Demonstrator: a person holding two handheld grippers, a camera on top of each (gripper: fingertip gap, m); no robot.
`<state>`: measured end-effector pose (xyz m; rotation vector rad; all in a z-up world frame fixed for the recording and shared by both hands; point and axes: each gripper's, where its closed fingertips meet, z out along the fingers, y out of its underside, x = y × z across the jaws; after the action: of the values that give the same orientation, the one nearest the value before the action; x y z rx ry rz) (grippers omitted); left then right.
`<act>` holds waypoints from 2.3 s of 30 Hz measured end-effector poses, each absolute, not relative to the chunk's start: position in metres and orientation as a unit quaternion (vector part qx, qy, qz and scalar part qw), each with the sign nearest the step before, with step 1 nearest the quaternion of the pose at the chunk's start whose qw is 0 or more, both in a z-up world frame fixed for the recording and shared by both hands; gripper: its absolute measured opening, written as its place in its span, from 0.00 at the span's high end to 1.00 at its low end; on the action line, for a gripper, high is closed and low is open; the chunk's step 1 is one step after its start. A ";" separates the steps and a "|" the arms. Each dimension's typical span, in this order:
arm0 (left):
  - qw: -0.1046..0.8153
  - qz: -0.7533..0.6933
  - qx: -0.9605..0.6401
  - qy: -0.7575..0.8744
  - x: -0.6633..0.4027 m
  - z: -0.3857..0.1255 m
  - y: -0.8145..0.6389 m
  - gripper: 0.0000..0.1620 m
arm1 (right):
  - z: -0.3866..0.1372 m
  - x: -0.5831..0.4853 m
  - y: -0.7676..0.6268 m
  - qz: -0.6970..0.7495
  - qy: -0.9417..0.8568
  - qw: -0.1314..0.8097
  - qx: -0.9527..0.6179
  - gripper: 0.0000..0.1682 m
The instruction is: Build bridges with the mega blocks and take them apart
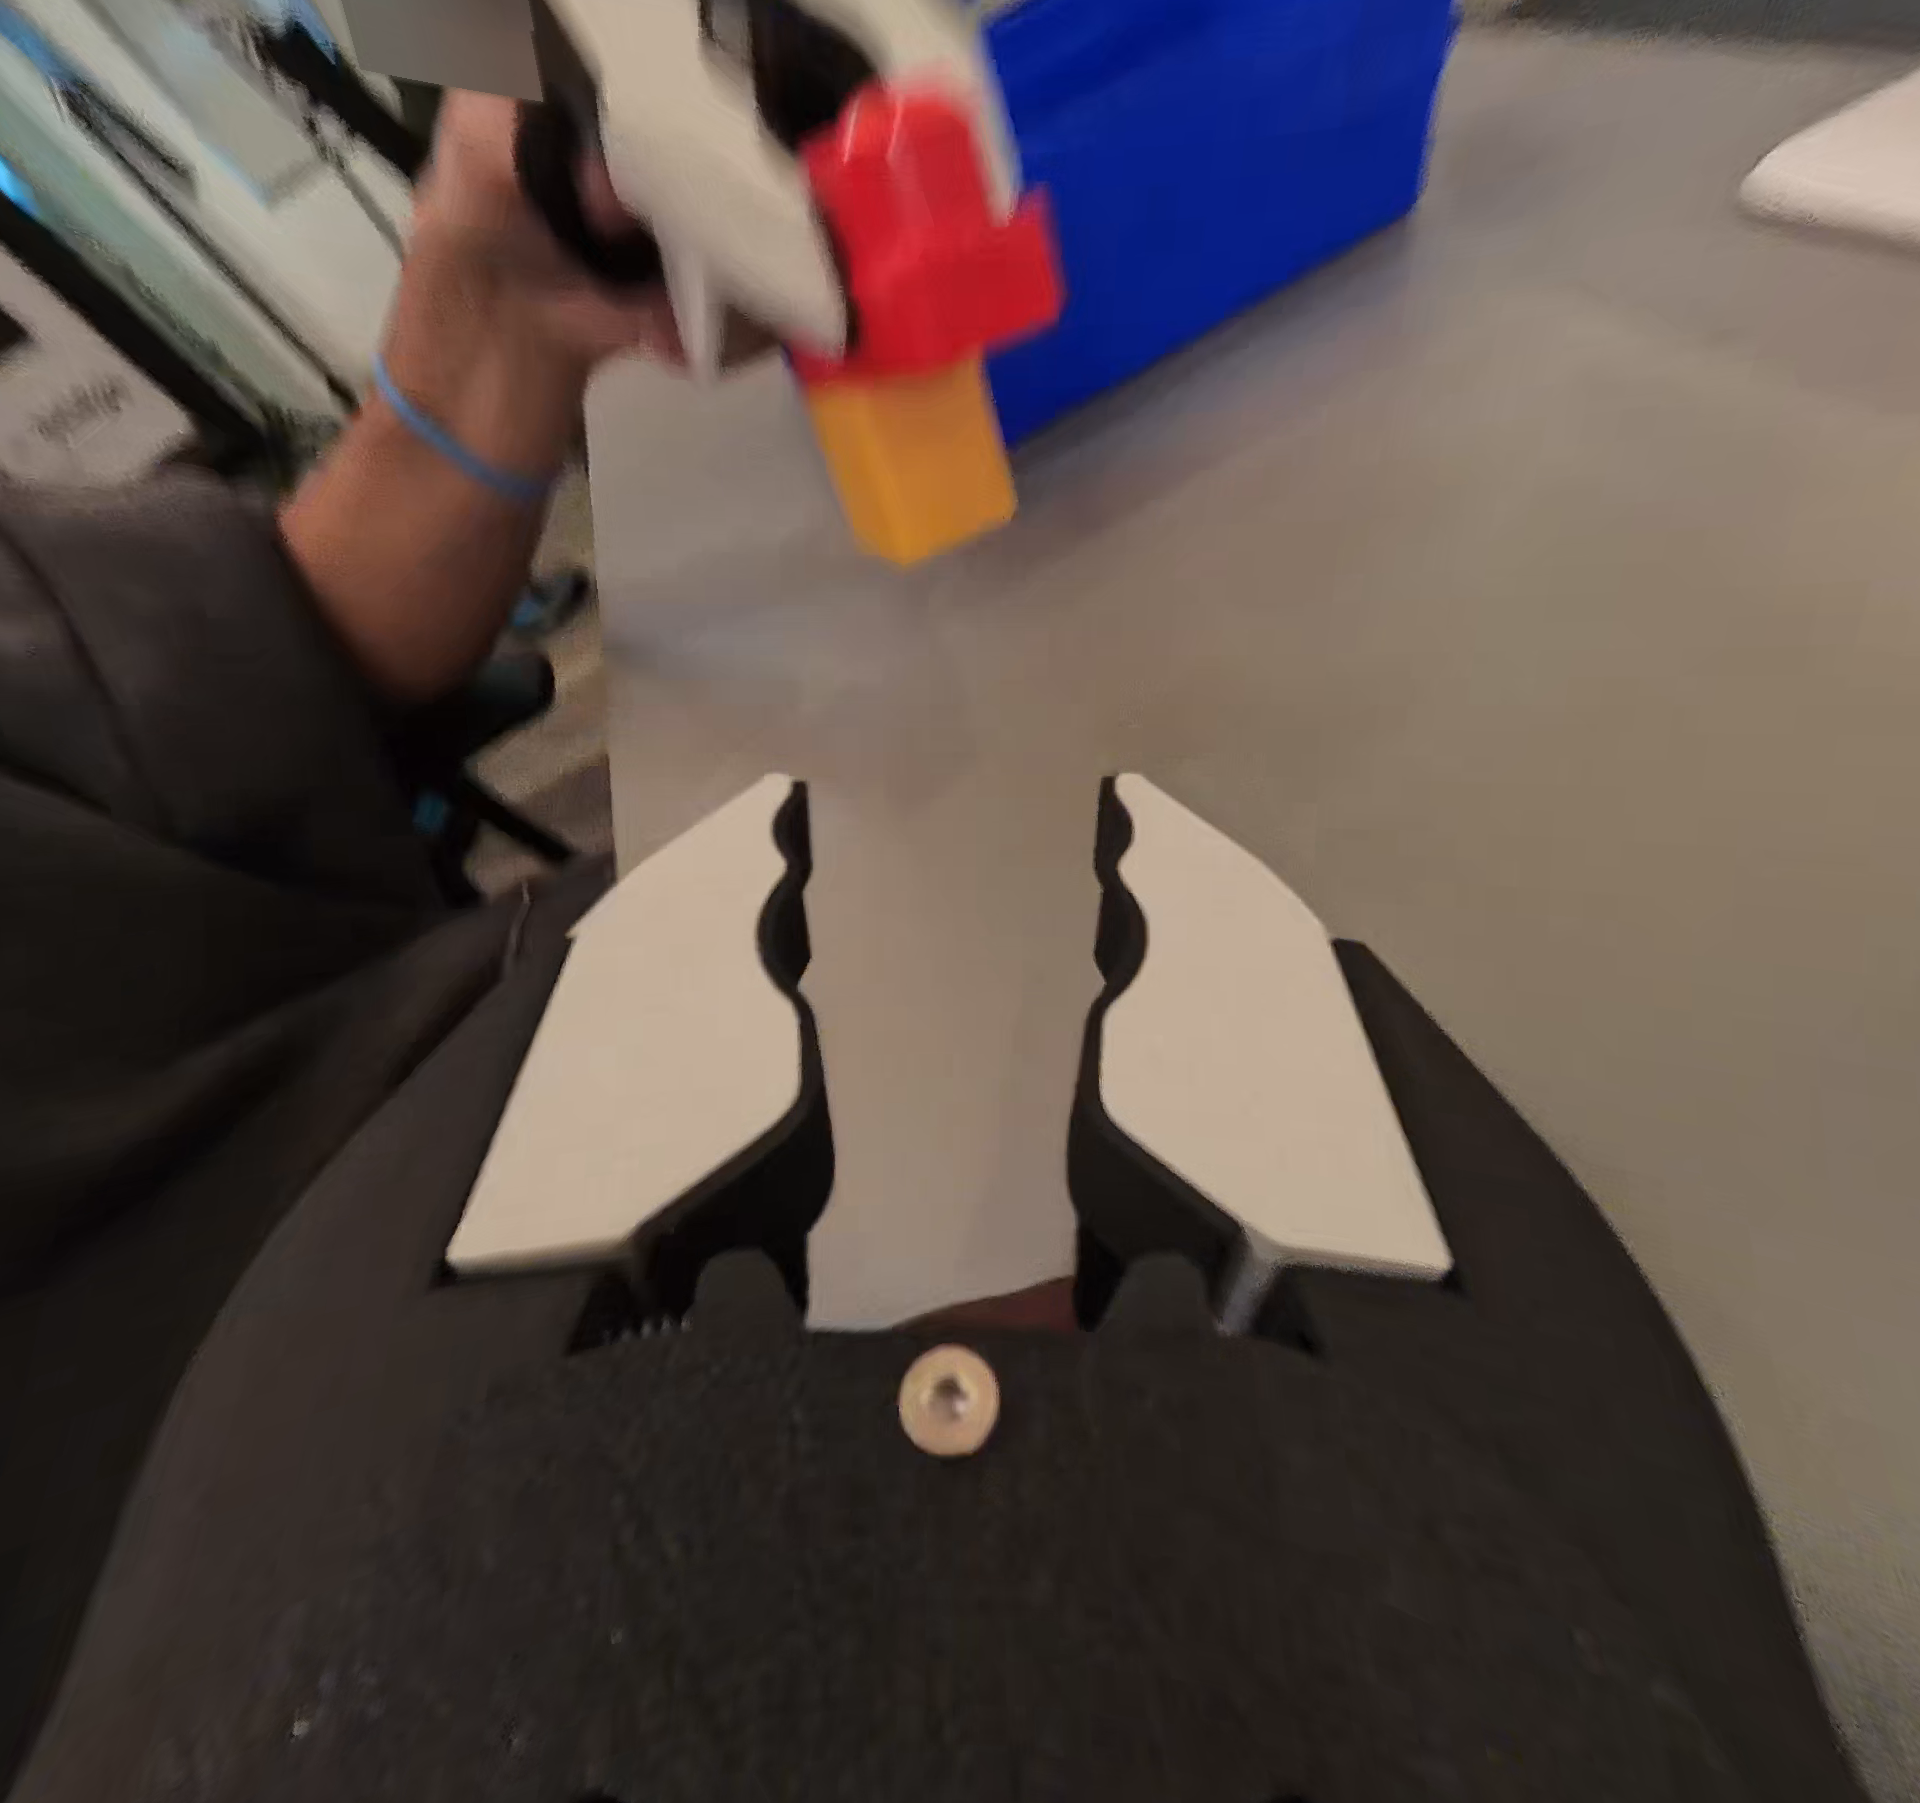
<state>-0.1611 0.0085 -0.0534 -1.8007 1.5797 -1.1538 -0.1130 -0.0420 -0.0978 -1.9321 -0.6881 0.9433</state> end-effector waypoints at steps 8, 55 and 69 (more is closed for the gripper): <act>0.208 -0.456 -0.604 0.619 -0.137 -0.054 0.002 0.79 | -0.103 -0.155 -0.015 0.369 -0.359 0.464 -0.721 0.59; 0.332 -0.396 -0.594 0.616 -0.155 -0.004 0.019 0.79 | -0.102 0.181 -0.095 0.016 -0.217 0.068 -0.974 0.78; 0.293 -0.358 -0.591 0.661 -0.152 -0.033 0.002 0.79 | -0.109 0.168 -0.065 -0.096 -0.202 0.053 -0.973 0.66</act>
<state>-0.1520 0.0021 -0.0332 -1.5736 1.7615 -0.9542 0.1675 -0.0654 -0.1095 -2.9584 -0.6126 -0.2930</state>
